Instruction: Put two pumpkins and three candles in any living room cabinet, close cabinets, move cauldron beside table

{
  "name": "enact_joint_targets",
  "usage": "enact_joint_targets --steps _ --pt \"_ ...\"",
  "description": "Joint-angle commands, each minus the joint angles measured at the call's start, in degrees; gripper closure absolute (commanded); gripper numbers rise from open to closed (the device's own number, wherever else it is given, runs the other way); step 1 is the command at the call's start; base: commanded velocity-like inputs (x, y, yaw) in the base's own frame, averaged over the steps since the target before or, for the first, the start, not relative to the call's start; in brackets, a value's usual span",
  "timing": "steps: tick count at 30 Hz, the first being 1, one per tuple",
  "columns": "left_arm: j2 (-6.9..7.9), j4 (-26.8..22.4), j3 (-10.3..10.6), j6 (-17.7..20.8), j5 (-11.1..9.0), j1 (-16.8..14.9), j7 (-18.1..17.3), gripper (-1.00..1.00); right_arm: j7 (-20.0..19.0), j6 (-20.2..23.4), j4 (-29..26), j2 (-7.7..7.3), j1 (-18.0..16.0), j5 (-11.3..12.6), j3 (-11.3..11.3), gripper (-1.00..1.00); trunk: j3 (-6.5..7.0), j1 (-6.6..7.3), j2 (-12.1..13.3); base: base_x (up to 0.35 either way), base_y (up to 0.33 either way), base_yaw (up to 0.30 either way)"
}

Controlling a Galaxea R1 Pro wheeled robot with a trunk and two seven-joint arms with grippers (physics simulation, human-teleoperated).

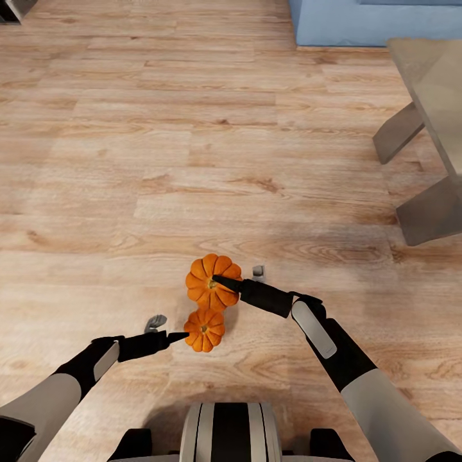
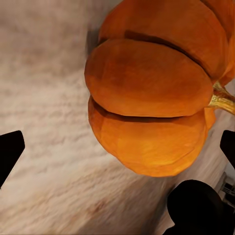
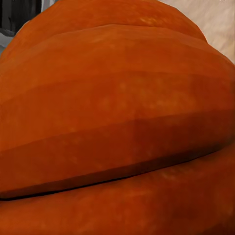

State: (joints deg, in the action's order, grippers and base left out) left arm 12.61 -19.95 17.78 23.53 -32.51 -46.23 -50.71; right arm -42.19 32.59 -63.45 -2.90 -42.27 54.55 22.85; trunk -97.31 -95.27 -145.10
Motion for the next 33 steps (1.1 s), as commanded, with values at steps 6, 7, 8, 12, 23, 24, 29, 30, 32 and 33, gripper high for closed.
enact_joint_targets --steps 6,7,8,12,23,24,29,30,32,33 --pt "-0.04 0.0 0.0 0.0 0.0 0.0 0.0 -1.00 0.0 0.0 0.0 0.00 0.0 0.0 0.0 1.00 0.00 0.00 0.0 0.003 0.000 0.000" --pt "-0.05 0.0 0.0 -0.1 0.0 0.0 0.0 -1.00 0.0 0.0 0.0 0.00 0.0 0.0 0.0 1.00 0.00 0.00 0.0 0.000 0.000 0.000" --pt "-0.05 0.0 0.0 -0.2 0.0 0.0 0.0 -1.00 0.0 0.0 0.0 0.00 0.0 0.0 0.0 1.00 0.00 0.00 0.0 0.000 0.000 0.000" --pt "-0.15 0.0 0.0 -1.1 0.1 0.0 0.3 -1.00 0.0 0.0 0.0 0.00 0.0 0.0 0.0 1.00 0.00 0.00 0.0 0.021 -0.058 0.000" --pt "-0.04 0.1 -0.5 -5.9 -0.1 0.3 0.0 -1.00 0.3 0.6 -0.5 -0.15 -0.2 -0.7 0.0 1.00 0.00 0.00 0.0 0.051 -0.147 0.000" --pt "0.16 0.1 -0.5 -5.9 -0.1 0.6 -0.3 -1.00 0.3 1.0 -0.4 -0.18 -0.2 -0.9 0.1 1.00 0.00 0.00 0.0 0.000 0.000 0.000" --pt "-0.93 0.1 0.0 -6.0 -0.2 1.2 0.6 -1.00 0.4 0.6 -0.2 -0.48 0.0 -1.2 0.2 1.00 0.00 0.00 0.0 0.000 0.000 0.000" --pt "-0.98 0.1 0.0 -6.0 -0.2 1.2 1.0 -1.00 0.4 0.6 -0.2 -0.51 0.1 -1.2 0.3 1.00 0.00 0.00 0.0 0.000 0.000 0.000" --pt "-1.00 0.1 0.1 -6.0 -0.2 1.2 1.6 -1.00 0.4 0.6 -0.2 -0.52 0.1 -1.3 0.3 1.00 0.00 0.00 0.0 0.000 0.000 0.000" --pt "-1.01 0.1 0.1 -6.0 -0.2 1.2 1.7 -1.00 0.4 0.5 -0.2 -0.52 0.1 -1.3 0.3 1.00 0.00 0.00 0.0 0.000 0.000 0.000"
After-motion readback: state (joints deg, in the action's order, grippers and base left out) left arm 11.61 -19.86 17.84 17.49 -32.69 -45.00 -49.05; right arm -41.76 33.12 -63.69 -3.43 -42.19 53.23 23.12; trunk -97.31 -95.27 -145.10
